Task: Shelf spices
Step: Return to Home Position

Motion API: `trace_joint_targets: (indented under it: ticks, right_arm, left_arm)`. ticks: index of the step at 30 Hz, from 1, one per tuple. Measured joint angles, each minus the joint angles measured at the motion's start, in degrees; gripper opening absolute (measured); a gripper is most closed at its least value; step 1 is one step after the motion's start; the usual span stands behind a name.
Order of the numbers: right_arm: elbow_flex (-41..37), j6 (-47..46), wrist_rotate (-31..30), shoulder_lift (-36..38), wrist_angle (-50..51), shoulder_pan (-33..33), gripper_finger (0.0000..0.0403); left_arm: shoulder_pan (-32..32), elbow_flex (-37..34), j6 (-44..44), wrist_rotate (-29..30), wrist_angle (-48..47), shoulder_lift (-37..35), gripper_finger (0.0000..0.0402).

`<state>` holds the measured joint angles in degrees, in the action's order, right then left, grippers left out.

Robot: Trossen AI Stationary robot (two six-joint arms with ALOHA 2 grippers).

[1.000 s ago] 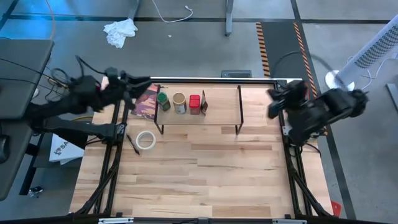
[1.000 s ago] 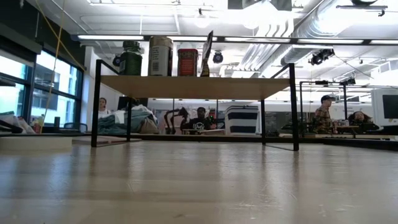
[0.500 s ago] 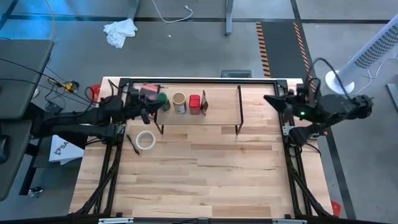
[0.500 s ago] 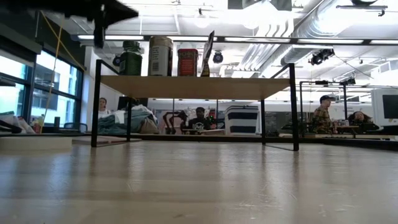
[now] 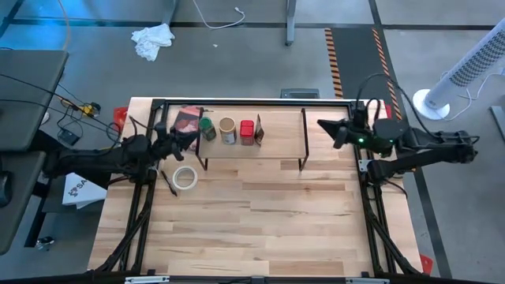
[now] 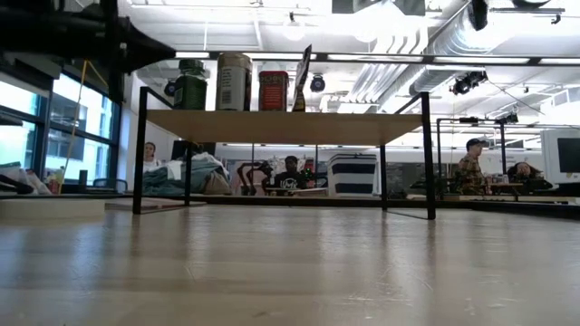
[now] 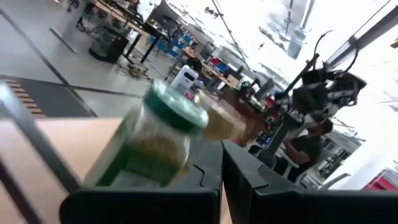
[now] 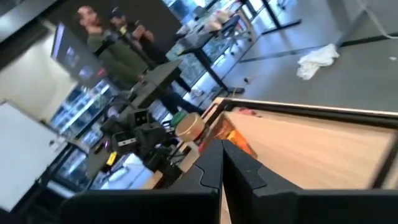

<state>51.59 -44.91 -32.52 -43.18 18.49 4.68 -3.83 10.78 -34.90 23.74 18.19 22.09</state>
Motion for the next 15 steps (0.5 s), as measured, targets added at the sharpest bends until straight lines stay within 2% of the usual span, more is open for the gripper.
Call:
trace_joint_targets:
  ticks: [3,6,8,15]
  right_arm:
    - [0.00,2.33,3.85,-2.99,-2.73,-1.08,0.0000]
    - [0.02,2.07,4.65,-5.89,-3.55,-1.76,0.0000]
    - [0.02,1.90,5.00,-7.62,-3.53,-2.09,0.0000]
    - [0.02,4.01,12.49,-10.35,-4.84,-3.40,0.0000]
  left_arm:
    - [3.89,-2.44,0.48,3.03,1.87,-0.29,0.0000]
    - [7.18,-4.45,1.97,4.45,4.37,-0.39,0.0000]
    - [8.95,-5.53,3.61,3.52,7.61,-0.39,0.0000]
    - [14.91,-9.45,7.60,-0.64,11.95,-0.39,0.0000]
